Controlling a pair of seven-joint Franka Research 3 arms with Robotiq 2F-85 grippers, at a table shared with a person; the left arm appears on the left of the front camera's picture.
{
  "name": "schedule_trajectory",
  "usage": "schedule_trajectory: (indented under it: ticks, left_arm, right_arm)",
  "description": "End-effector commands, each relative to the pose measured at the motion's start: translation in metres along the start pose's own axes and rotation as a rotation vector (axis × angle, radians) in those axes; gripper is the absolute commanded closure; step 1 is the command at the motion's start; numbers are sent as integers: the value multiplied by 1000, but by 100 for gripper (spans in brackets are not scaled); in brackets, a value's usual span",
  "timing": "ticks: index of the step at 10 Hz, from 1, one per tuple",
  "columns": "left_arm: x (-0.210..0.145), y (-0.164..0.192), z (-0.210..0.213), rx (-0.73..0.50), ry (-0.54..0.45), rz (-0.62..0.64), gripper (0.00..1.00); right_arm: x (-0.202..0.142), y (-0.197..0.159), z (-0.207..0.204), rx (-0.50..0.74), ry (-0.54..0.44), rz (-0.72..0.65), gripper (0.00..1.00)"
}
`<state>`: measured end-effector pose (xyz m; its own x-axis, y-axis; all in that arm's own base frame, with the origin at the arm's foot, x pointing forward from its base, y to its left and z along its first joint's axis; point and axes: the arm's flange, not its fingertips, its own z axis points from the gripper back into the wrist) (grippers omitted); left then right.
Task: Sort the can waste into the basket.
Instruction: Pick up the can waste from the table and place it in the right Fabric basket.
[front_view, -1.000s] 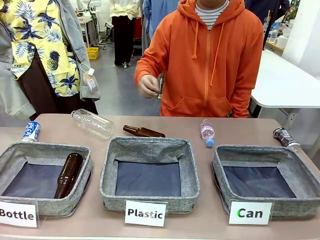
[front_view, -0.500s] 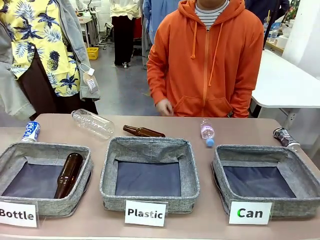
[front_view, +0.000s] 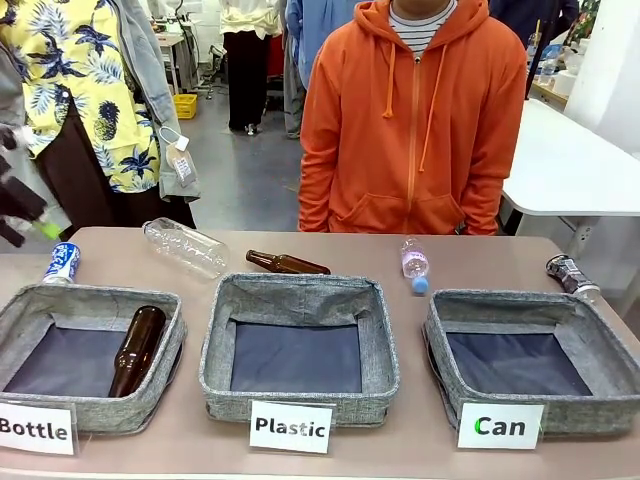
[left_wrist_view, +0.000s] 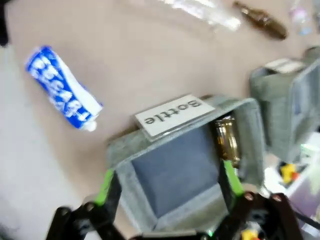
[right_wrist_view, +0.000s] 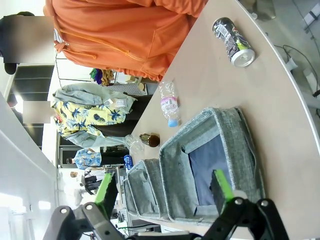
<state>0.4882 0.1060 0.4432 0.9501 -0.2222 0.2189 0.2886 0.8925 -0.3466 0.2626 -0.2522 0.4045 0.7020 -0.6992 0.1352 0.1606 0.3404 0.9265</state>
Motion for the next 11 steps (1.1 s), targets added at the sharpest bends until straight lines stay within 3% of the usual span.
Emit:
schedule_trajectory:
  ticks: [1,3,6,11]
  left_arm:
    - [-7,-6,-27,217,36,99,0]
    - [8,-7,-50,364,-61,271,0]
    - [37,25,-78,376,-72,388,0]
    - [68,66,-108,405,-126,479,0]
  right_arm:
    - [3,0,0,24,-13,12,0]
    - [3,0,0,24,-13,12,0]
    - [3,0,0,24,-13,12,0]
    - [3,0,0,24,-13,12,0]
